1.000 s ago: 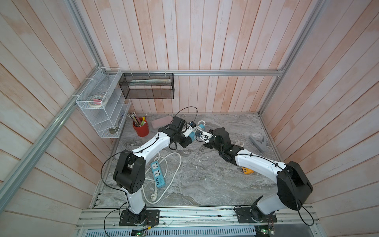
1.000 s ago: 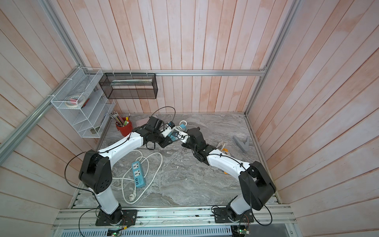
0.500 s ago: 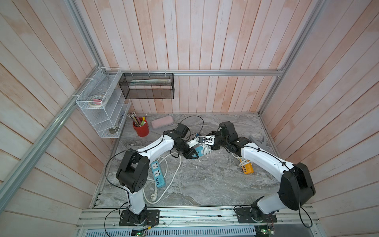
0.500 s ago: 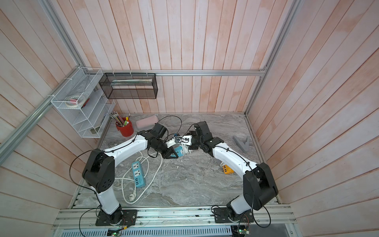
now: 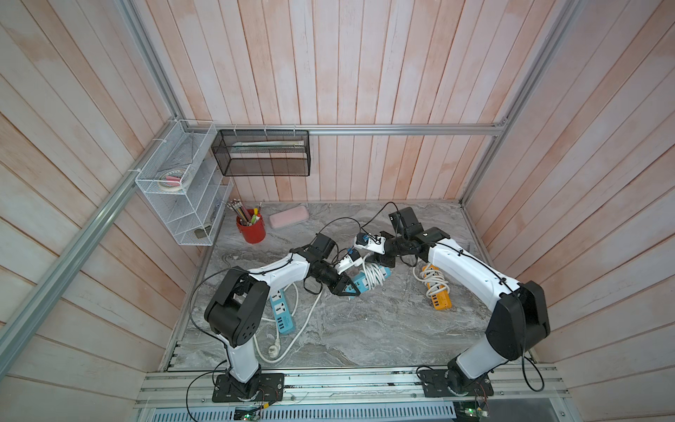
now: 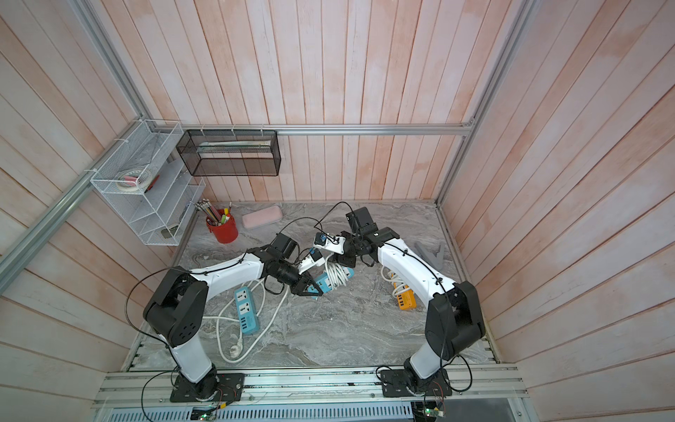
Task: Wrap the cord around the power strip
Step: Place the power strip at the center of the board.
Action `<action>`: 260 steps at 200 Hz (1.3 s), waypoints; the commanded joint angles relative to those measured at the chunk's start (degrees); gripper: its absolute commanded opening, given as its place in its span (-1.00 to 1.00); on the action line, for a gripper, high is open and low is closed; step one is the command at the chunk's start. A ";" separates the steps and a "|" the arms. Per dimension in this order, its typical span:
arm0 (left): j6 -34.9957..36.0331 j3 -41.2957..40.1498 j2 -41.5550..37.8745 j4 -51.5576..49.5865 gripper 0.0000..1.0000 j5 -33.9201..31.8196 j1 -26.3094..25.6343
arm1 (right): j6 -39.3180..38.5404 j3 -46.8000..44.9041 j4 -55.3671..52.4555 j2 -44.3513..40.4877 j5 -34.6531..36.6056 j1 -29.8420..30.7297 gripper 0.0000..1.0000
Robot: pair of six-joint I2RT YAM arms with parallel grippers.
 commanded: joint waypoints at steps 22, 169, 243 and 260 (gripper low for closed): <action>-19.20 -8.43 0.20 22.72 -1.00 6.59 -1.82 | 7.53 0.58 4.50 0.24 5.18 -0.78 0.37; -60.34 -19.40 6.00 73.90 -1.00 -7.86 -4.55 | 88.33 -9.80 11.49 -6.31 23.52 -1.42 0.52; -62.79 -18.53 8.54 78.22 -1.00 -13.16 -8.05 | 106.09 -21.25 22.40 -9.55 22.27 -1.36 0.70; -63.01 -18.35 9.12 78.92 -1.00 -13.43 -8.52 | 107.46 -21.89 22.83 -9.11 21.39 -1.33 0.84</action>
